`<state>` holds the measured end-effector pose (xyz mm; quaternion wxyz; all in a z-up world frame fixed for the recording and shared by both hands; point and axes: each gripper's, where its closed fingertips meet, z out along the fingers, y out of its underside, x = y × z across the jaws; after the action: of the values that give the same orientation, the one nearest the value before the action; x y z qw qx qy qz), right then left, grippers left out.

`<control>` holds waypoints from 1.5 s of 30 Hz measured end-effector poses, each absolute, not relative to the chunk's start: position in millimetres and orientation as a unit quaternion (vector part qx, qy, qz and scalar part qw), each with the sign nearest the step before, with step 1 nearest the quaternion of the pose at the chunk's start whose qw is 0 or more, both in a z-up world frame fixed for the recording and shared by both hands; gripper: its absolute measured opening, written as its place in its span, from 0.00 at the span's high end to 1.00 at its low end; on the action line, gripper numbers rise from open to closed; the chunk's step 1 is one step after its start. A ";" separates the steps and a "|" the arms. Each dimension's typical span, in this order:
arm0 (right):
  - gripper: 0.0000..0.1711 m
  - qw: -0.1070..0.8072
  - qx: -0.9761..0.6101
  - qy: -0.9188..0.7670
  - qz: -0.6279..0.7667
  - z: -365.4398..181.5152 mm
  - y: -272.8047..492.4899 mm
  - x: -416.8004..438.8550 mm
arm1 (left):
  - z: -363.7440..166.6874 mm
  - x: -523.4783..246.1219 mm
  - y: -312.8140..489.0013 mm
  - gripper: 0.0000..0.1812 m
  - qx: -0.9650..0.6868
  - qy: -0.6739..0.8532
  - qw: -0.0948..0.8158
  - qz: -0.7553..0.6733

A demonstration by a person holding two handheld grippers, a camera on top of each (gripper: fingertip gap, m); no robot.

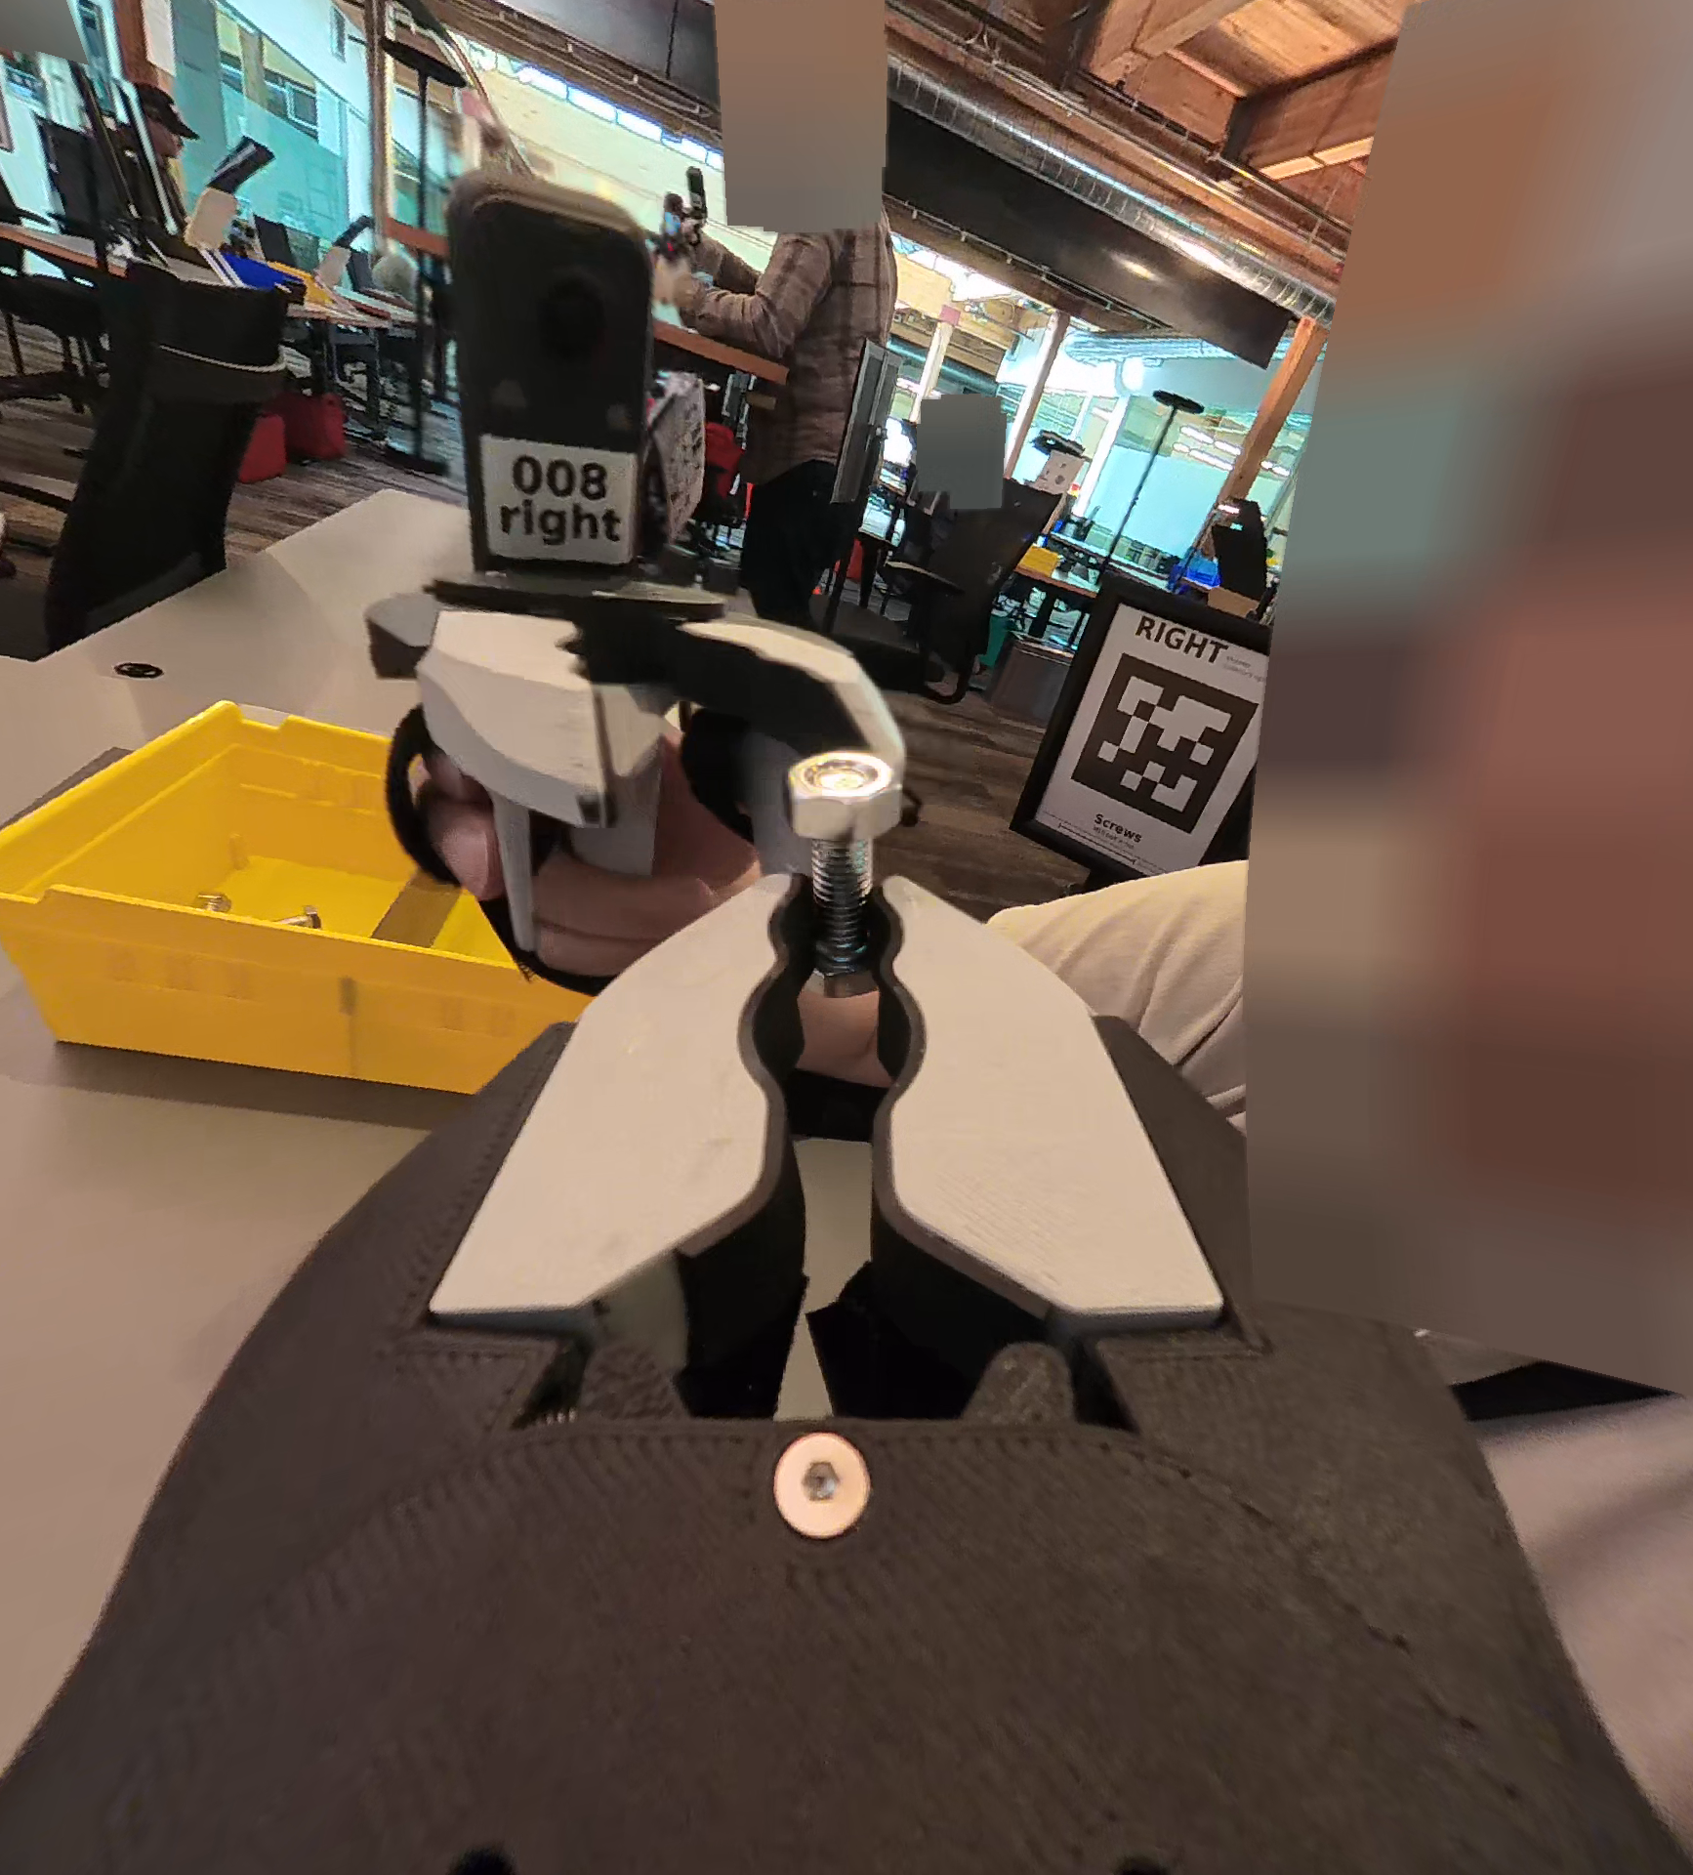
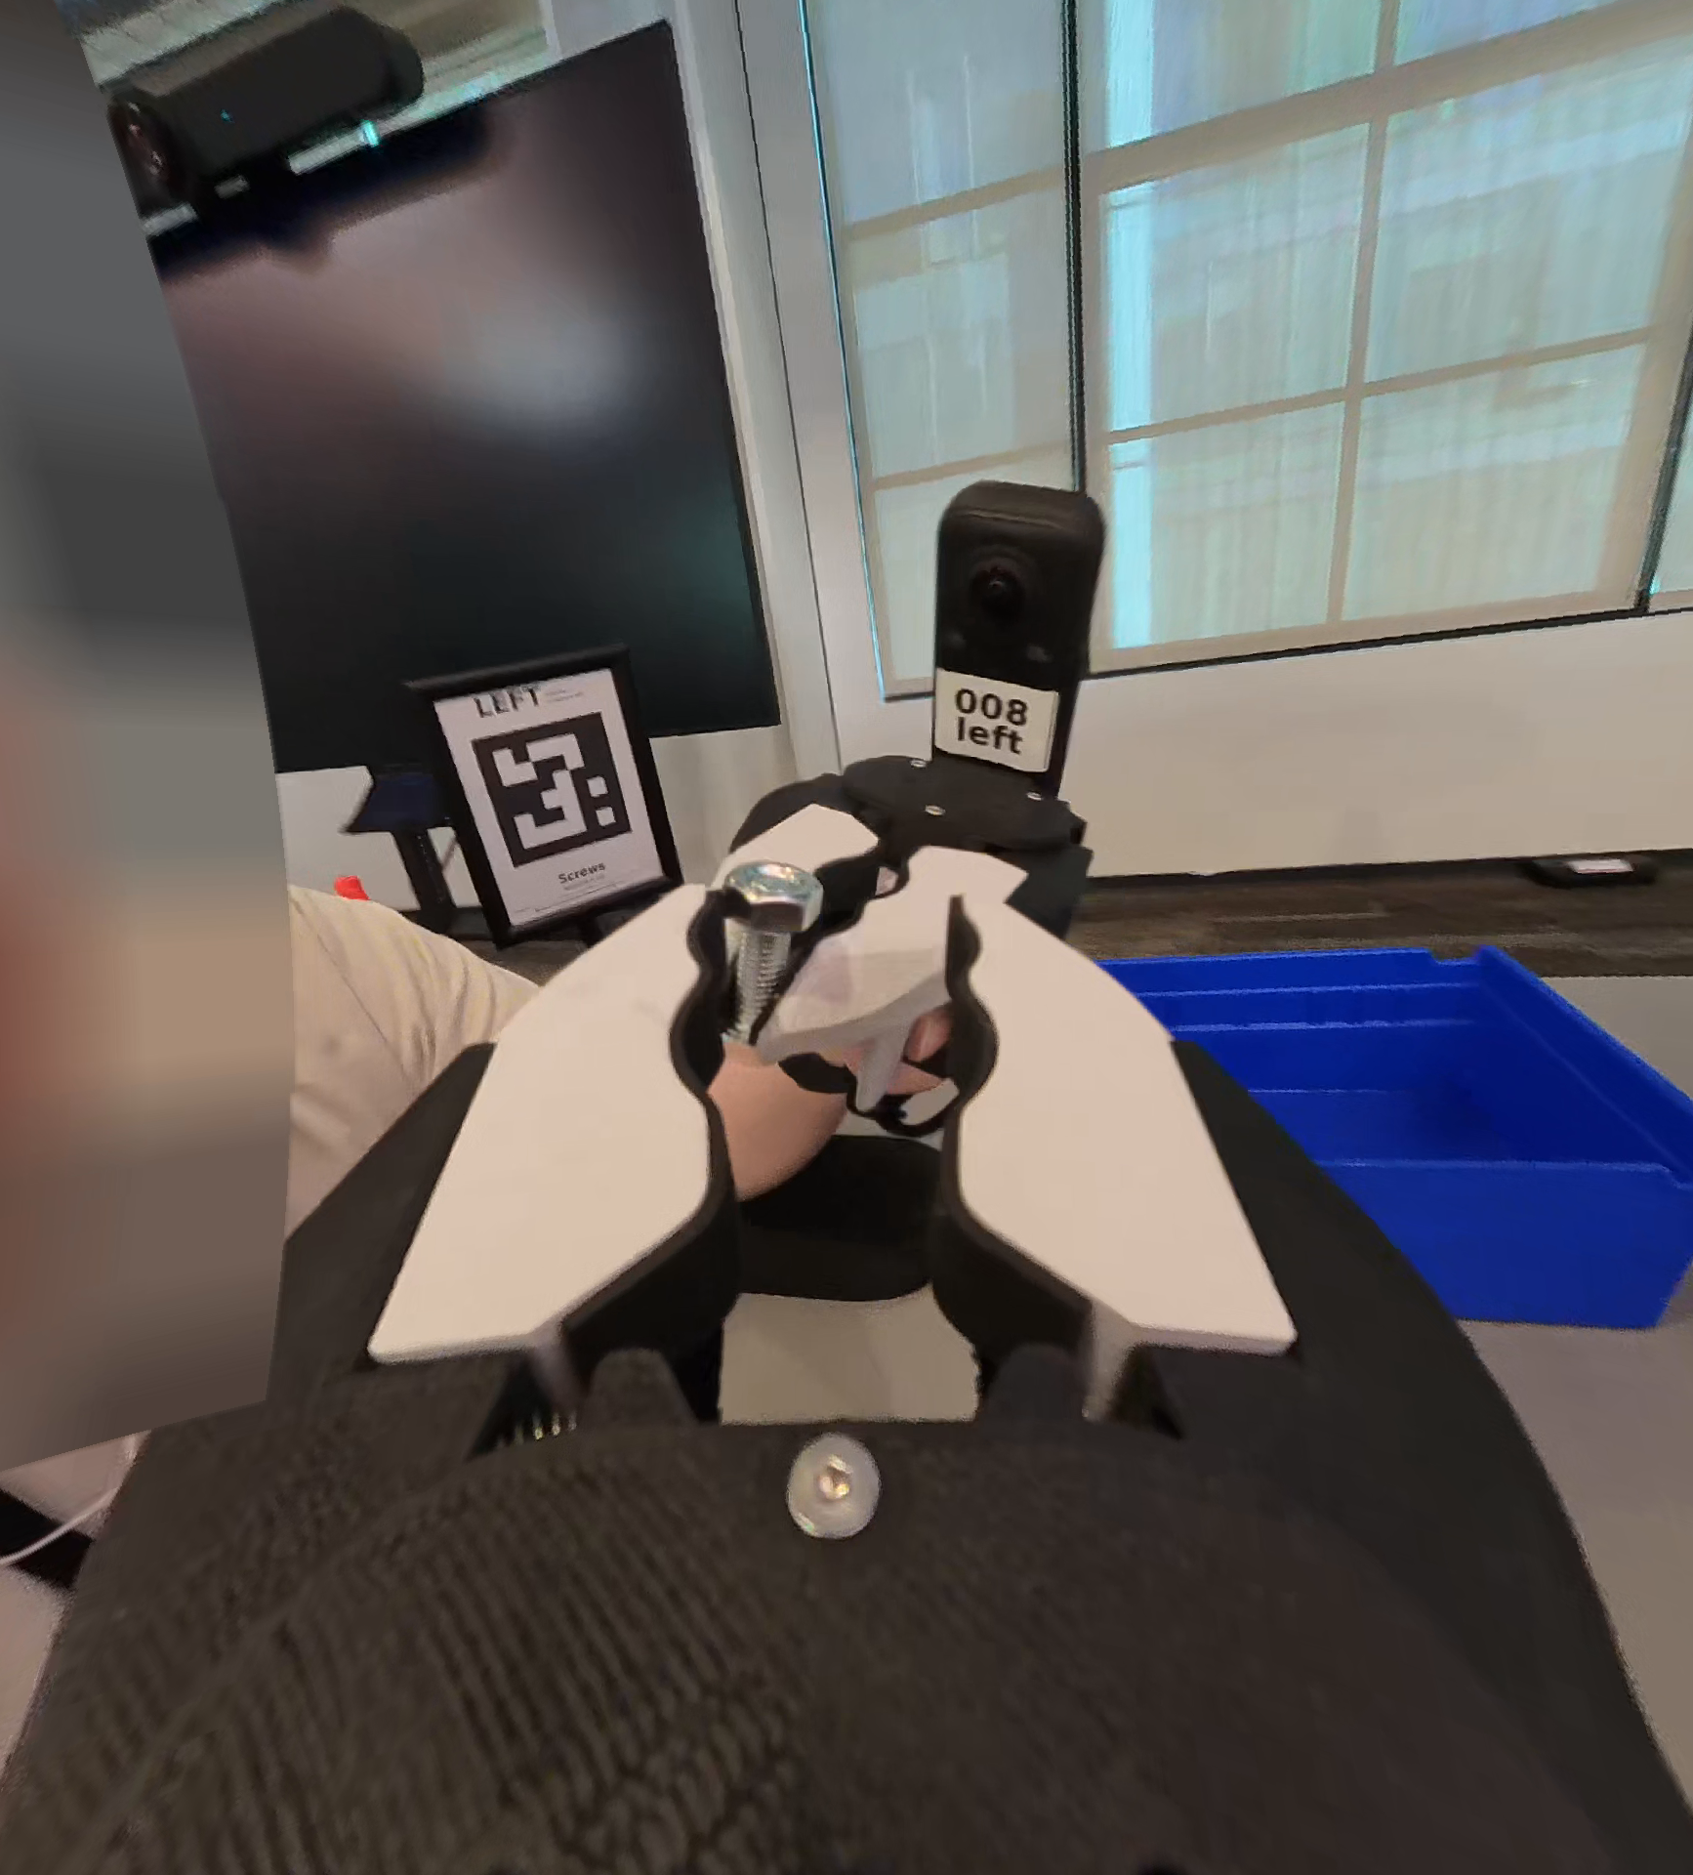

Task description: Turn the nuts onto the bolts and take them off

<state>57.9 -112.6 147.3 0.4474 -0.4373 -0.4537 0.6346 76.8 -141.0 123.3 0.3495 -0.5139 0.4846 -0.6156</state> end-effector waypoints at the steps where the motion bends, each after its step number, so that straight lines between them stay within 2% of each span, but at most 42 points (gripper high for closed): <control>1: 0.77 0.443 -0.443 -0.438 0.644 147.7 -106.0 60.9 | 124.5 75.5 -141.1 0.95 -0.511 0.485 0.352 -0.616; 3: 0.81 0.450 -0.452 -0.412 0.651 150.5 -95.5 65.3 | 127.0 73.7 -143.4 0.95 -0.505 0.485 0.346 -0.624; 9: 0.79 0.459 -0.423 -0.463 0.629 154.9 -128.2 54.6 | 121.7 77.1 -142.5 0.95 -0.513 0.492 0.347 -0.612; 13: 0.76 0.445 -0.435 -0.450 0.641 149.5 -114.8 58.2 | 123.0 76.7 -143.0 0.95 -0.514 0.491 0.351 -0.610; 16: 0.79 0.442 -0.438 -0.420 0.661 152.6 -103.7 64.6 | 128.3 72.7 -144.7 0.95 -0.504 0.489 0.351 -0.620; 22: 0.78 0.453 -0.424 -0.459 0.636 152.1 -125.3 53.1 | 123.9 76.5 -147.8 0.95 -0.507 0.499 0.345 -0.613; 27: 0.80 0.461 -0.436 -0.418 0.650 154.1 -99.1 68.5 | 129.8 71.9 -146.7 0.95 -0.501 0.488 0.346 -0.625; 32: 0.79 0.468 -0.418 -0.447 0.638 160.0 -117.9 65.7 | 124.5 74.9 -140.7 0.95 -0.517 0.496 0.372 -0.590; 38: 0.76 0.454 -0.428 -0.455 0.636 151.7 -117.7 58.7 | 123.2 77.1 -145.6 0.95 -0.514 0.501 0.359 -0.597; 40: 0.80 0.466 -0.443 -0.438 0.628 150.4 -104.3 63.3 | 126.6 74.4 -147.0 0.95 -0.507 0.499 0.357 -0.605; 45: 0.79 0.459 -0.412 -0.442 0.651 161.1 -118.4 67.0 | 122.9 75.2 -140.8 0.95 -0.520 0.502 0.375 -0.580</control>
<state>67.0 -118.4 161.1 0.4590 -0.4124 -0.4417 0.6513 75.2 -140.8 122.9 0.3751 -0.5200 0.5024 -0.5801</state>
